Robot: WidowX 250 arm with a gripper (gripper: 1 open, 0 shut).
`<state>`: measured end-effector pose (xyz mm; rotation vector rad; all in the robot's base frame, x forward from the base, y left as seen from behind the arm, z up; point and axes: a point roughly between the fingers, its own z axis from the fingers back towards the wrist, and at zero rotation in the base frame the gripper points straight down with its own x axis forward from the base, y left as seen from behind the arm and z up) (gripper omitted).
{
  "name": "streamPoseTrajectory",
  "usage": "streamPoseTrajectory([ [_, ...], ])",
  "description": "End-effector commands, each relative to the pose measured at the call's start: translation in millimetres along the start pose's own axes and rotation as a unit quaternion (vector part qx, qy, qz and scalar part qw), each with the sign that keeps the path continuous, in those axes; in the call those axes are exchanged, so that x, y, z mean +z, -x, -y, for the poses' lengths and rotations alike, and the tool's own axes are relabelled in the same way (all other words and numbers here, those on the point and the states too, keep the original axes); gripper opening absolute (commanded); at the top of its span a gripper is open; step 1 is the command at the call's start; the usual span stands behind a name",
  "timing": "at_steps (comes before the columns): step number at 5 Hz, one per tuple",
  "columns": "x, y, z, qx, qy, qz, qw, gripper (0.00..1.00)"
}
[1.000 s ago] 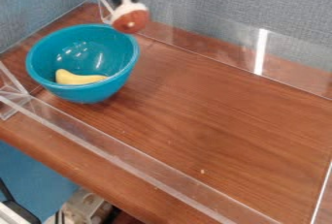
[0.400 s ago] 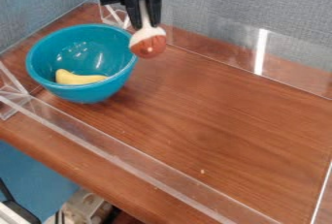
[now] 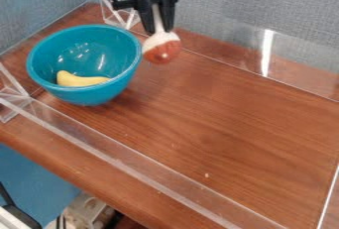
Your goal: Remove the mushroom from the blue bowl and put it on the table
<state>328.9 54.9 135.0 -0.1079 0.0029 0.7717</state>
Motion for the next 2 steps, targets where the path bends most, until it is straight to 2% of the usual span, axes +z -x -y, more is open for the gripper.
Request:
streamPoseTrajectory([
  [1, 17.5, 8.0, 8.4, 0.001, 0.016, 0.027, 0.9995, 0.0],
  [2, 9.9, 12.3, 14.7, 0.001, 0.014, 0.023, 0.9996, 0.0],
])
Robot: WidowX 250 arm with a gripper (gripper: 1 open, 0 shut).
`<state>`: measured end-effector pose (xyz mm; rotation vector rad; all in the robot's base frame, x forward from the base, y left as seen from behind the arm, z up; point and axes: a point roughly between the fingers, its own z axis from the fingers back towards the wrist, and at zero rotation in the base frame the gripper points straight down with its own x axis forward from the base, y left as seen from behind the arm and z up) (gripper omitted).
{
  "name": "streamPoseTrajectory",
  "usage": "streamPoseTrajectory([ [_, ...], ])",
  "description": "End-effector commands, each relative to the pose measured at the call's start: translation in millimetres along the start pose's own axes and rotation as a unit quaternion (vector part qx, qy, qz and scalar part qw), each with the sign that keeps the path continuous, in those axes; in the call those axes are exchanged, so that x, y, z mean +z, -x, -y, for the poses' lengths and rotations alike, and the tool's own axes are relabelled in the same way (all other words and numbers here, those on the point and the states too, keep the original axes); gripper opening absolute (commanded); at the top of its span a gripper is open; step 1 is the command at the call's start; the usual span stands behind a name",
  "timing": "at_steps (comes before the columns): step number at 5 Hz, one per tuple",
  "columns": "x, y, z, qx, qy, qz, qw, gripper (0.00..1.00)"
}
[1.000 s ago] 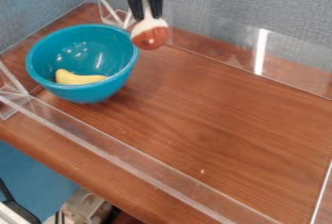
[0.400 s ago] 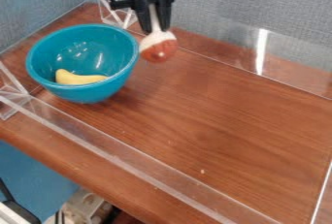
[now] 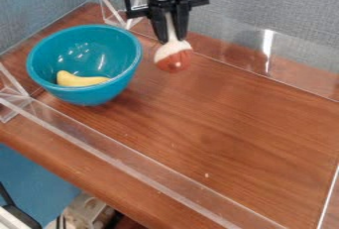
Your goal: Remove the mushroom from the blue bowl and put it on the table
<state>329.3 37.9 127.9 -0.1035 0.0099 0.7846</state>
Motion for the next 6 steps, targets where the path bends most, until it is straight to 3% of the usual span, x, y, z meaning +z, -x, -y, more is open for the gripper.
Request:
streamPoseTrajectory([
  [1, 11.9, -1.3, 1, 0.002, 0.013, 0.023, 0.9997, 0.0],
  [6, -8.1, -12.7, -8, 0.034, -0.006, 0.025, 0.9991, 0.0],
])
